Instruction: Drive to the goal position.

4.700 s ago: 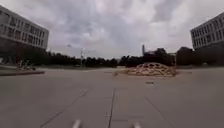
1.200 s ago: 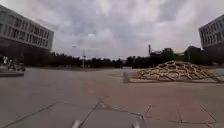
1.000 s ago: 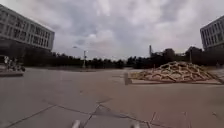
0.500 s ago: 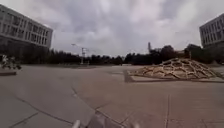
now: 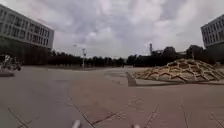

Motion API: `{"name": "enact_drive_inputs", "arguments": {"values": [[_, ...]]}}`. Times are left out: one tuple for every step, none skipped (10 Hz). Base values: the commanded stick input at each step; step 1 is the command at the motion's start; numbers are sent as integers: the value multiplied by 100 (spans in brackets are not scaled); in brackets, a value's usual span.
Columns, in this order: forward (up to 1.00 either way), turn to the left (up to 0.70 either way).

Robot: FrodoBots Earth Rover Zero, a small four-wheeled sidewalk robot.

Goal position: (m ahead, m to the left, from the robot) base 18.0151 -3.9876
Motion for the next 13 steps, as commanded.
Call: {"name": "enact_drive_inputs", "arguments": {"values": [[85, 32], [85, 15], [85, 0], [85, 0], [85, 0], [85, 0], [85, 0], [85, -13], [85, -26], [85, -20], [85, 0], [85, 0], [85, 0]]}}
